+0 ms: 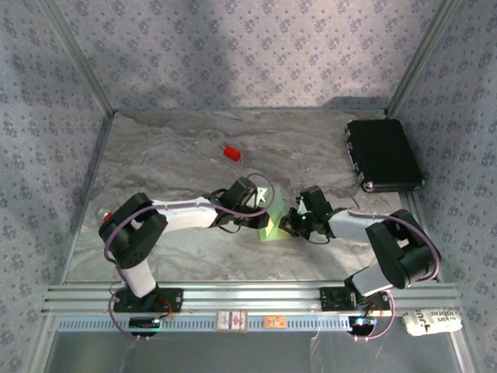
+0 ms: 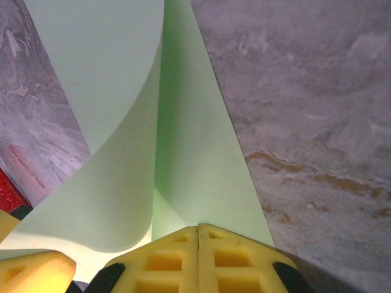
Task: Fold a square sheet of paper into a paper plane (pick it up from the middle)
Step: Fold the triangle a second time at the center of the table.
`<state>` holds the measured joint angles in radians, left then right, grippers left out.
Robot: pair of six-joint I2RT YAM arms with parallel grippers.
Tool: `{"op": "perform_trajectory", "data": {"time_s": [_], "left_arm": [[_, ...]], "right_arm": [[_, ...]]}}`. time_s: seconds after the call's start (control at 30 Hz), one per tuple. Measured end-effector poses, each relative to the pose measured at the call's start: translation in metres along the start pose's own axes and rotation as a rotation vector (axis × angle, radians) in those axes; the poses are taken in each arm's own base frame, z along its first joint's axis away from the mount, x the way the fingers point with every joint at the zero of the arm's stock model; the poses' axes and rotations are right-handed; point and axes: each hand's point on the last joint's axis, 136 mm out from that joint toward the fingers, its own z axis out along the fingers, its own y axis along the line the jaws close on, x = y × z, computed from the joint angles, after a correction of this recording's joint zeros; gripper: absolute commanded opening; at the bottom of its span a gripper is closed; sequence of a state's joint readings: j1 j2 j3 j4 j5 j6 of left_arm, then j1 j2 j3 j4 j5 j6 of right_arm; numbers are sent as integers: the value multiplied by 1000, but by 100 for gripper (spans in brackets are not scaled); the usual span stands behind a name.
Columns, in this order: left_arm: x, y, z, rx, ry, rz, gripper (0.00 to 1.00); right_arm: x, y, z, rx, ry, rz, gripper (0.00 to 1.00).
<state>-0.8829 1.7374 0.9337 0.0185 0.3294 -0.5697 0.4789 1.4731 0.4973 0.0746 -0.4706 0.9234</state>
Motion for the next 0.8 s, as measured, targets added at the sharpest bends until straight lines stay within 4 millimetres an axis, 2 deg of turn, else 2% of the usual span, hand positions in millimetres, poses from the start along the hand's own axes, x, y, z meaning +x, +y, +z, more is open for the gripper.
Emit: {"op": "perform_trajectory", "data": {"time_s": [0.23, 0.8], "left_arm": [[5, 17, 8, -45, 42, 4, 0], [-5, 28, 12, -128, 56, 69, 0]], "right_arm": [[-1, 0, 0, 13, -1, -15, 5], [-2, 2, 1, 12, 2, -21, 5]]}}
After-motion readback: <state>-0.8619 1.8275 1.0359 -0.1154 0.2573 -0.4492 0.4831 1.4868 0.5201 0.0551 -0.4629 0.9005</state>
